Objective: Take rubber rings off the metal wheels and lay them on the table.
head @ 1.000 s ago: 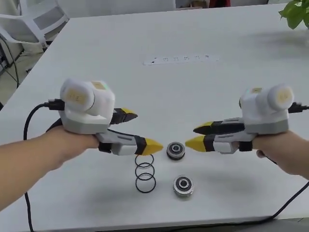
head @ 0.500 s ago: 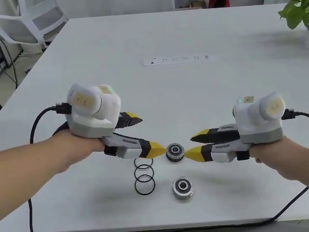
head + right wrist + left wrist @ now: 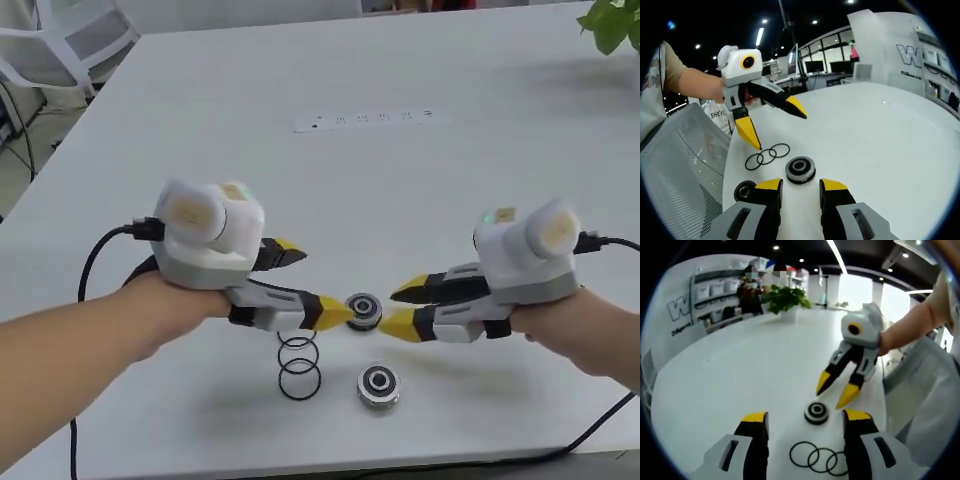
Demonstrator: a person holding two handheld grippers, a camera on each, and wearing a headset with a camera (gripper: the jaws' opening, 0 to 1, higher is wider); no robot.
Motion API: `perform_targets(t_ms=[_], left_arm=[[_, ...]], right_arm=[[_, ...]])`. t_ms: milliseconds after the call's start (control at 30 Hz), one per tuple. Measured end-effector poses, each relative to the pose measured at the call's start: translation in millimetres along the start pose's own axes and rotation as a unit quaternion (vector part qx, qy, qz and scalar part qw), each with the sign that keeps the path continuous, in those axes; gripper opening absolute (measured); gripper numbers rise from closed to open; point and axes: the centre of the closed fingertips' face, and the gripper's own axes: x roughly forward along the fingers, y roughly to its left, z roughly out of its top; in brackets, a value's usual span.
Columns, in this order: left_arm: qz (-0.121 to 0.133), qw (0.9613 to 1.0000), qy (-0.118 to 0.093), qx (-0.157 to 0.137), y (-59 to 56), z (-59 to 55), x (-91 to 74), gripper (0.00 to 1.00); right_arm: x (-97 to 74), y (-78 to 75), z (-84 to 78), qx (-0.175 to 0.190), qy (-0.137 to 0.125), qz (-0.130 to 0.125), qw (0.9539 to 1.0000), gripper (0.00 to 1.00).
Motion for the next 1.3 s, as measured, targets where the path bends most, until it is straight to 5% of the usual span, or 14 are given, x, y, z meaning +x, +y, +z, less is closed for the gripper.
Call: perform_targets(t_ms=[1300], left_arm=[[-0.032,0.9990,0.029,0.012,-16.6,-12.7,27.1,0.39]], right_arm=[[13.6,2.5,-4.6,-0.003,0.005,0.007,1.0000,0.22]])
